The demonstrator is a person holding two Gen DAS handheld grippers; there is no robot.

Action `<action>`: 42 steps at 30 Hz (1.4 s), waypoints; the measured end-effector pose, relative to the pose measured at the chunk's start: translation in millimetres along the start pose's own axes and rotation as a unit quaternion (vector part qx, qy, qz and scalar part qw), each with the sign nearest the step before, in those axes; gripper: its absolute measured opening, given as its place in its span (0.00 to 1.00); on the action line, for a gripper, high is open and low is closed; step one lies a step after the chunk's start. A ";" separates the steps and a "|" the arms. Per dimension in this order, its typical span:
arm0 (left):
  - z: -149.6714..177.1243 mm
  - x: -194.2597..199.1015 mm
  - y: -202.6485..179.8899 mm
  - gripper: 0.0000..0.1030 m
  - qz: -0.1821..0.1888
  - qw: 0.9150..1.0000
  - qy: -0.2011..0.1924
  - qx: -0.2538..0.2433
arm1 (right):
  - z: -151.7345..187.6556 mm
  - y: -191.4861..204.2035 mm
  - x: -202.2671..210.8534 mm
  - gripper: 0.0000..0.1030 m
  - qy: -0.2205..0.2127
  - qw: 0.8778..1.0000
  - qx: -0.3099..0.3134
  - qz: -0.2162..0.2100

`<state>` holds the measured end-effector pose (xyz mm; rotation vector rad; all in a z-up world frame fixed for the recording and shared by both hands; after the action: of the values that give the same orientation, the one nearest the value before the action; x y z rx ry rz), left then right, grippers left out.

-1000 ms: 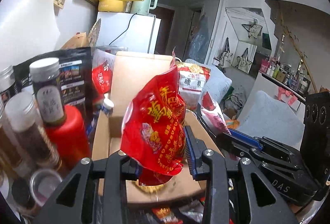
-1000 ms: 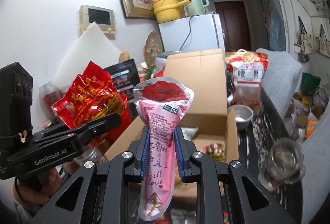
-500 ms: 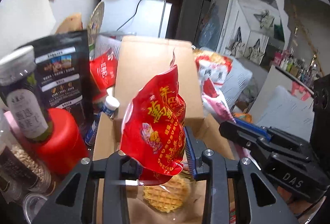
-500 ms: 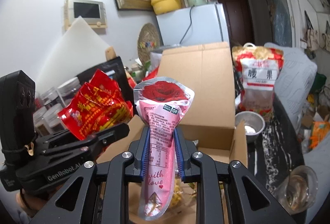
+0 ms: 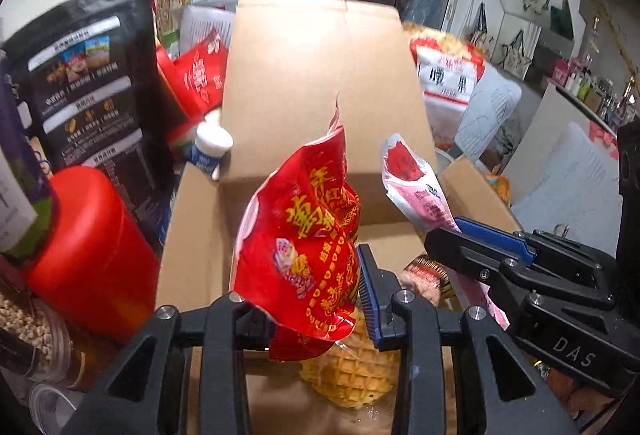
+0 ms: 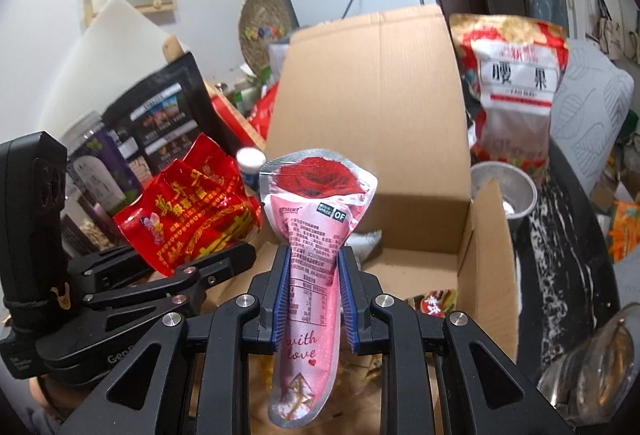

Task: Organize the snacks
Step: 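Lower the red bag and pink pouch into the box with both tools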

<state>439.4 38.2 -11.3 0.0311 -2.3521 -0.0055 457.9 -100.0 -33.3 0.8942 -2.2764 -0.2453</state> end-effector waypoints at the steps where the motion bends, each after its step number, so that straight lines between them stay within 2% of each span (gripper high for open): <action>1: 1.0 -3.7 -0.8 0.32 0.001 1.000 0.007 -0.001 | 1.1 -0.9 -2.4 0.23 0.003 1.000 -0.001 0.002; 9: 6.2 -23.8 -5.0 0.32 -0.011 0.999 0.041 -0.013 | 8.9 -11.1 -23.7 0.24 0.038 0.999 -0.012 0.016; 15: 10.0 -37.8 -5.6 0.32 -0.026 0.997 0.069 -0.019 | 16.1 -16.5 -35.5 0.27 0.066 0.997 -0.015 0.028; 20: 13.1 -46.0 -7.3 0.32 -0.048 0.995 0.086 -0.026 | 19.3 -18.1 -43.6 0.34 0.082 0.996 -0.014 0.040; 25: 16.6 -54.8 -11.9 0.32 -0.057 0.992 0.110 -0.034 | 21.9 -23.7 -44.6 0.34 0.090 0.995 -0.022 0.044; 31: 16.0 -46.3 -19.5 0.34 -0.077 0.991 0.096 -0.052 | 21.0 -21.5 -38.8 0.35 0.086 0.995 -0.020 0.055; 33: 15.1 -41.6 -20.7 0.38 -0.085 0.991 0.089 -0.054 | 19.5 -19.2 -35.4 0.35 0.082 0.995 -0.017 0.055; 42: 15.8 -13.1 -22.0 0.39 -0.072 0.994 0.062 -0.047 | 16.3 -10.2 -13.3 0.35 0.062 0.996 -0.012 0.061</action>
<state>437.9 16.5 -32.0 0.1505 -2.2191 -0.1804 460.0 -99.9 -56.5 0.7357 -2.1978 -0.1579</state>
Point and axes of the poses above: each gripper's, at about its wrist camera, not at the fingertips, and x roughly against the way its jaws point, y to its left, z to its underside, the point moved 1 cm from there along -x, roughly the way its jaws point, and after that the axes turned 12 degrees about -z, right-handed, at the moved point
